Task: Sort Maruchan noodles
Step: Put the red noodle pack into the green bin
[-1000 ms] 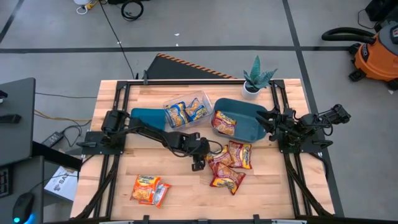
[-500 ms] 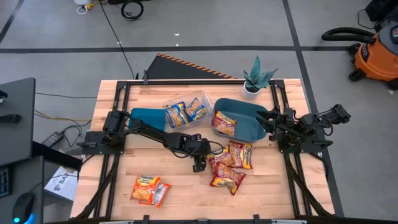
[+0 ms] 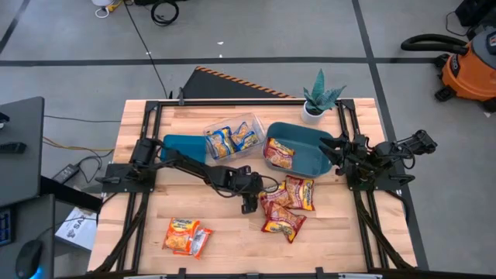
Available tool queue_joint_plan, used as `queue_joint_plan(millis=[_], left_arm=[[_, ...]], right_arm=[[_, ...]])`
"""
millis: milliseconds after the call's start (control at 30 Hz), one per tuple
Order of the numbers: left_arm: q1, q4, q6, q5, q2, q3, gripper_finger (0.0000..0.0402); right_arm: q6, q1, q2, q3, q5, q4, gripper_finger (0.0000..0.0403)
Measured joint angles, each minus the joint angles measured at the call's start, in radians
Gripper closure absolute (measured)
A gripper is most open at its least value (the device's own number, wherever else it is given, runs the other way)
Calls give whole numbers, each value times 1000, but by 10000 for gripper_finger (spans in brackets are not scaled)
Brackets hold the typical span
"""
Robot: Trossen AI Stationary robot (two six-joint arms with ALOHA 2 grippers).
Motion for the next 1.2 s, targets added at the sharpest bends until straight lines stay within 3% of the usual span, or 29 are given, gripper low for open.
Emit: queue_joint_plan(millis=[567, 867, 1067, 1200], left_arm=[[0, 58, 50, -21, 26, 1, 282], [7, 57, 141, -118, 26, 37, 385], [43, 50, 228, -107, -40, 58, 391], [82, 57, 288, -22, -101, 58, 391]], right_arm=[[0, 0, 0, 0, 0, 3, 204], [0, 0, 0, 0, 0, 3, 204], [0, 0, 0, 0, 0, 3, 204], [0, 0, 0, 0, 0, 3, 204]])
